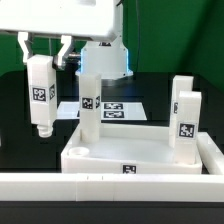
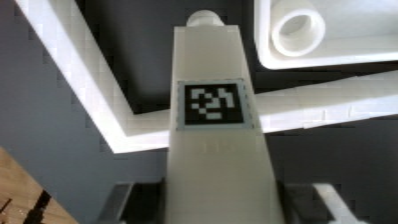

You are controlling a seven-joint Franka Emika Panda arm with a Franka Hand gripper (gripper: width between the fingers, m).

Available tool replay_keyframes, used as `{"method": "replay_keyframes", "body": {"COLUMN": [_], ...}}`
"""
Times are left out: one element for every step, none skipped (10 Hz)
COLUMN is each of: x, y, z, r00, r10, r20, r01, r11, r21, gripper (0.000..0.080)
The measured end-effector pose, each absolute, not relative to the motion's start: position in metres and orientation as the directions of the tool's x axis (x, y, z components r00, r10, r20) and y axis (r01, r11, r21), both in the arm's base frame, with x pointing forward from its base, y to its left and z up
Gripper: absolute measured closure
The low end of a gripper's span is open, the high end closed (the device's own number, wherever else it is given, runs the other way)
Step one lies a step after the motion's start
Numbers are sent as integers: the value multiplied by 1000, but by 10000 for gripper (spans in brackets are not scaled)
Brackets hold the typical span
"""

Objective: Assemble desk

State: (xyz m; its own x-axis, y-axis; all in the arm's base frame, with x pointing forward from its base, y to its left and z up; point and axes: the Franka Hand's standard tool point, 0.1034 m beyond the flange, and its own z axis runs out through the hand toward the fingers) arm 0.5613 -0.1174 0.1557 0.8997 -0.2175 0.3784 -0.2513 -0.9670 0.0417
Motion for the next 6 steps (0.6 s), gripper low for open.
{"method": "replay_keyframes", "body": {"x": [567, 574, 581, 580, 581, 581], "y": [-113, -105, -96, -95, -91, -91], "z": [159, 163, 164, 163, 164, 163], "r00": [908, 910, 908, 911, 906, 907], "r10": [-169, -162, -161, -164, -178, -176], "r20": [384, 382, 387, 378, 384, 382], "r01": [-205, -194, -190, -191, -205, -204], "r11": [-977, -980, -981, -981, -978, -979], "r21": [54, 45, 39, 35, 32, 32], "gripper": [509, 509, 509, 509, 509, 509]}}
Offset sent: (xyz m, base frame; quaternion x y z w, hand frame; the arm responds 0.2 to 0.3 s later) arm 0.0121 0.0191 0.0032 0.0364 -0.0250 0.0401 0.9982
